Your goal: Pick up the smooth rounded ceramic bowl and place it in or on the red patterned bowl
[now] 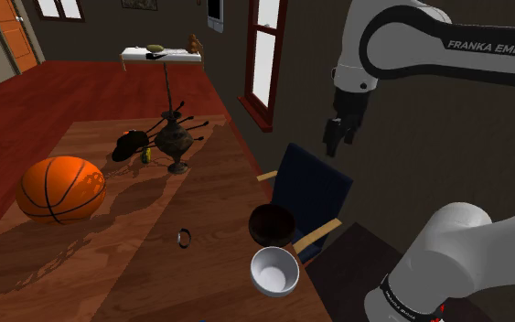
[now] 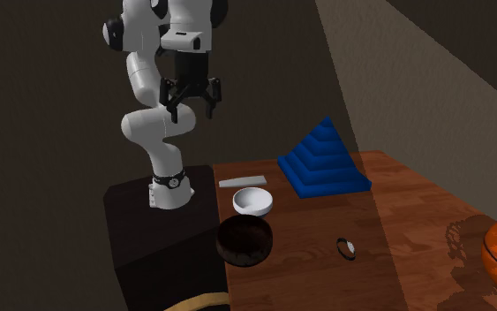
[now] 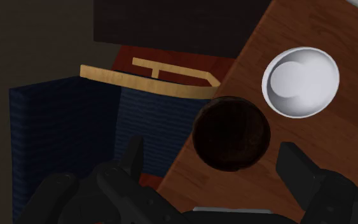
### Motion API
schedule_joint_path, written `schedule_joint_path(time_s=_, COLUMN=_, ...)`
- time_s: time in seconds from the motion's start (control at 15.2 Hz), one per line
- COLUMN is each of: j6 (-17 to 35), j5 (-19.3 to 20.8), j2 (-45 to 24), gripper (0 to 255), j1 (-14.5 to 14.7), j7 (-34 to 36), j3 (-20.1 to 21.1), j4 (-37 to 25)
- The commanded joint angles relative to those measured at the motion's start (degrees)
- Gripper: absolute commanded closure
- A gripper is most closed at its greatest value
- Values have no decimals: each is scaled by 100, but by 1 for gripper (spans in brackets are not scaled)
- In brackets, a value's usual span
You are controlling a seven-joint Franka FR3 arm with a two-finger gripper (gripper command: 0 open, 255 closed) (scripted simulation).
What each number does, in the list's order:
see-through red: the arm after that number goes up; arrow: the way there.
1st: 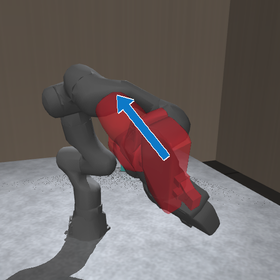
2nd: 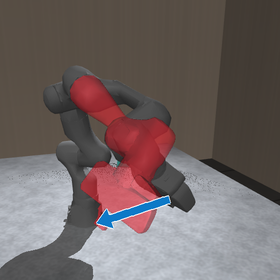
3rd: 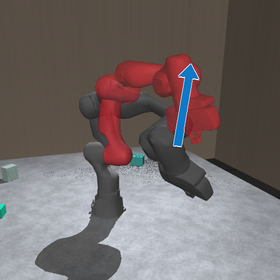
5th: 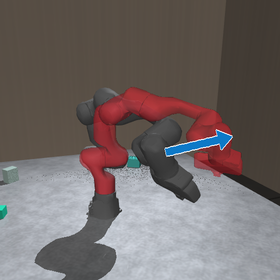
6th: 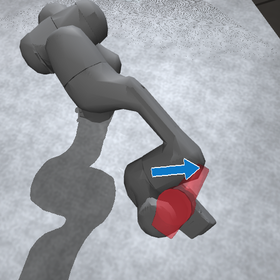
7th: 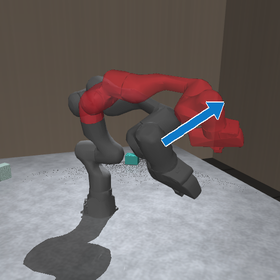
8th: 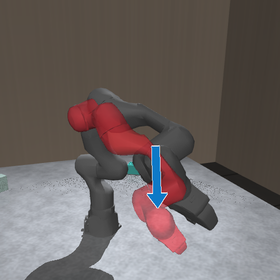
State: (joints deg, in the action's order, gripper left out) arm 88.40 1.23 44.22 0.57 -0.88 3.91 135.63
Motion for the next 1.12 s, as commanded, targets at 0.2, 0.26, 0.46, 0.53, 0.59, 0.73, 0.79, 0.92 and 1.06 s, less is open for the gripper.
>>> schedule_joint_path(time_s=0.2, j6=485, j5=-149, j2=71, gripper=0, j1=90, j7=169, j3=156, j4=559)
schedule_joint_path(time_s=0.26, j6=651, j5=-201, j2=79, gripper=0, j1=124, j7=226, j3=211, j4=735)
schedule_joint_path(time_s=0.46, j6=1171, j5=-364, j2=53, gripper=0, j1=233, j7=396, j3=387, j4=1228)
schedule_joint_path(time_s=0.53, j6=1352, j5=-420, j2=25, gripper=0, j1=272, j7=452, j3=449, j4=1381)
schedule_joint_path(time_s=0.59, j6=1537, j5=-478, j2=-12, gripper=0, j1=312, j7=509, j3=514, j4=1527)
schedule_joint_path(time_s=0.73, j6=1921, j5=-596, j2=-120, gripper=0, j1=396, j7=624, j3=648, j4=1801)
schedule_joint_path(time_s=0.79, j6=2121, j5=-657, j2=-192, gripper=0, j1=439, j7=681, j3=718, j4=1928)
schedule_joint_path(time_s=0.92, j6=2537, j5=-779, j2=-372, gripper=0, j1=524, j7=797, j3=865, j4=2160)
schedule_joint_path(time_s=1.06, j6=2977, j5=-900, j2=-607, gripper=0, j1=609, j7=915, j3=1019, j4=2360)
